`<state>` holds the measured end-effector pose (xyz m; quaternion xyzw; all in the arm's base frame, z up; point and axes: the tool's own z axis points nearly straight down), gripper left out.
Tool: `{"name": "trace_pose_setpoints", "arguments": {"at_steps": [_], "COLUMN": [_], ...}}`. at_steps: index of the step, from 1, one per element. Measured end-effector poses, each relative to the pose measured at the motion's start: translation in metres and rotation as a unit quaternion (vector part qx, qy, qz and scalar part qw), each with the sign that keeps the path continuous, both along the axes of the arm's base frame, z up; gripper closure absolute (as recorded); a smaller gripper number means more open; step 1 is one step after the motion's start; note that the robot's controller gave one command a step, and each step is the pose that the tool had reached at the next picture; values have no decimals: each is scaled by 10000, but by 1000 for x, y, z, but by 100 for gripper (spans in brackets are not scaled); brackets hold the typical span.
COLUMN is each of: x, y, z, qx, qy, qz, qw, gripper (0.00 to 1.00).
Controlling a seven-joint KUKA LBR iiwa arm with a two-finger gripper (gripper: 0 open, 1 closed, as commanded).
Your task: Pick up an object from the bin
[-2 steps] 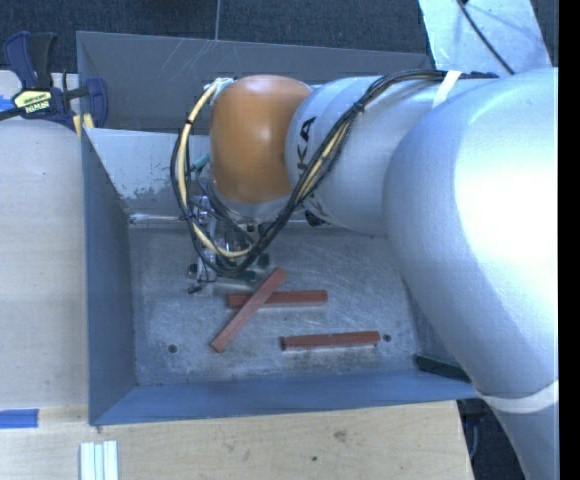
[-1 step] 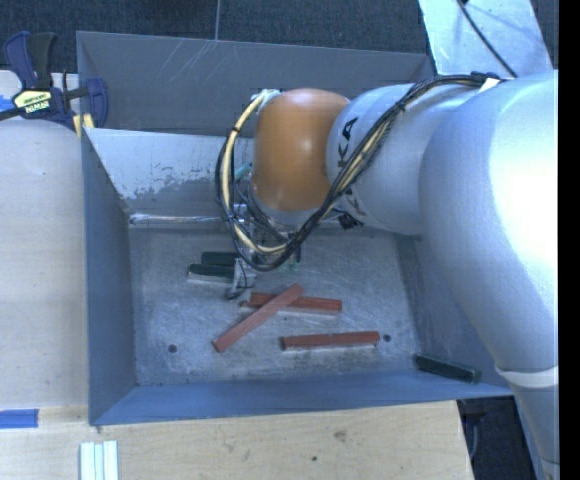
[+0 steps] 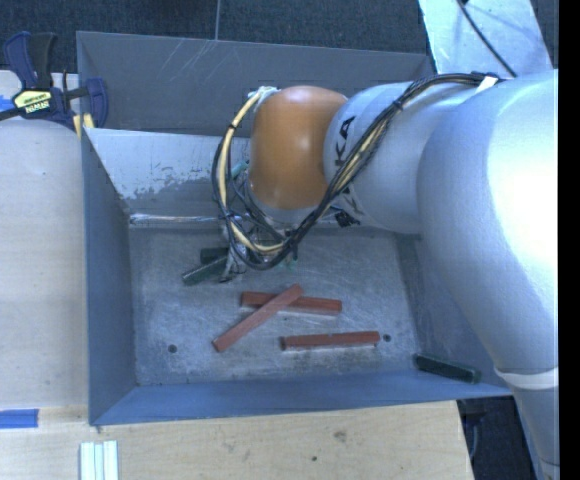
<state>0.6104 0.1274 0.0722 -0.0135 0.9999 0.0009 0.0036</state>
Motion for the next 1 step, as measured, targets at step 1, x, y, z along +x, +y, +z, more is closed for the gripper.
{"name": "trace_pose_setpoints", "arguments": {"at_steps": [1], "x": [-30], "y": [4], "z": [157], "qx": [-3], "qy": [-24], "qz": [503], "qw": [9987], "gripper": [100]}}
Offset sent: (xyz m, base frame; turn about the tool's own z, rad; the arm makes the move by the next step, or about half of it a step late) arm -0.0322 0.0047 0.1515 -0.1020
